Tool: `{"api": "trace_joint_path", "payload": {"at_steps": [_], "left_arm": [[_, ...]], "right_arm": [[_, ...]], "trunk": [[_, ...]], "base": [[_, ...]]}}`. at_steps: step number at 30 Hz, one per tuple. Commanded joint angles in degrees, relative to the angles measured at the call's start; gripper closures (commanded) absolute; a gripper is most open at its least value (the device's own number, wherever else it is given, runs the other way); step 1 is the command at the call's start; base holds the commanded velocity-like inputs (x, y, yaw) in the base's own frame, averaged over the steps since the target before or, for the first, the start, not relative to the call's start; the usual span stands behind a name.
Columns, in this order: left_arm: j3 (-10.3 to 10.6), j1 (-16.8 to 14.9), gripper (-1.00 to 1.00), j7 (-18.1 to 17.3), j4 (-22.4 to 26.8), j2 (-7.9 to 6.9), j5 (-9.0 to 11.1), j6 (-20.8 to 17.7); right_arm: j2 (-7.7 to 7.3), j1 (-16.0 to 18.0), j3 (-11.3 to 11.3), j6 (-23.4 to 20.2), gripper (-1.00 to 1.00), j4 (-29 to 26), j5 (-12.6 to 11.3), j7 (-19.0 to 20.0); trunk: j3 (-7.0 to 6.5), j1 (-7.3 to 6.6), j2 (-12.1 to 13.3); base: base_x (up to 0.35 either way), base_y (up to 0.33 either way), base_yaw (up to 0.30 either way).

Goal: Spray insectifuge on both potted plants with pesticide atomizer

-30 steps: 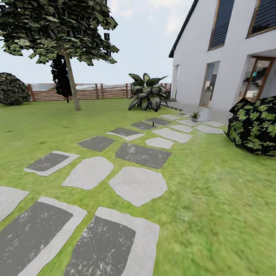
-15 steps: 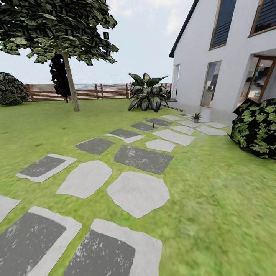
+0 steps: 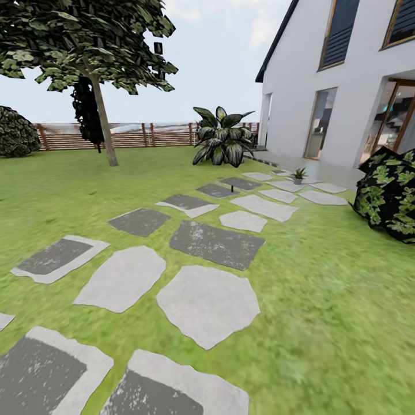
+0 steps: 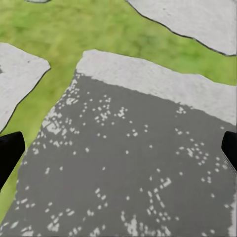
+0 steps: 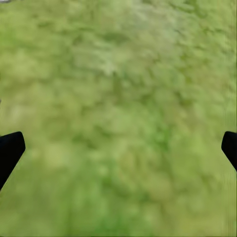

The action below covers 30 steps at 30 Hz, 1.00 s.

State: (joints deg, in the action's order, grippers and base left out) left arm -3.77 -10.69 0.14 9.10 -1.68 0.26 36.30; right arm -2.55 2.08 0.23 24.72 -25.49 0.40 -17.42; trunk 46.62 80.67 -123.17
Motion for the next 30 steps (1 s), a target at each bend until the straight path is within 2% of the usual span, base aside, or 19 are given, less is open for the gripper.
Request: {"api": "trace_joint_path", "payload": {"at_steps": [1, 30], "left_arm": [[-0.2, 0.0, -1.0, -0.1, 0.0, 0.01, 0.0, 0.1], [-0.2, 0.0, -1.0, -0.1, -0.1, 0.01, 0.0, 0.2]], "right_arm": [[0.0, 0.0, 0.0, 0.2, -1.0, 0.0, 0.0, -0.2], [0.0, 0.0, 0.0, 0.2, -1.0, 0.1, 0.0, -0.2]], "trunk": [[0.06, 0.03, 0.0], [0.06, 0.03, 0.0]], "base": [[0.339, 0.0, 0.0], [0.339, 0.0, 0.0]]}}
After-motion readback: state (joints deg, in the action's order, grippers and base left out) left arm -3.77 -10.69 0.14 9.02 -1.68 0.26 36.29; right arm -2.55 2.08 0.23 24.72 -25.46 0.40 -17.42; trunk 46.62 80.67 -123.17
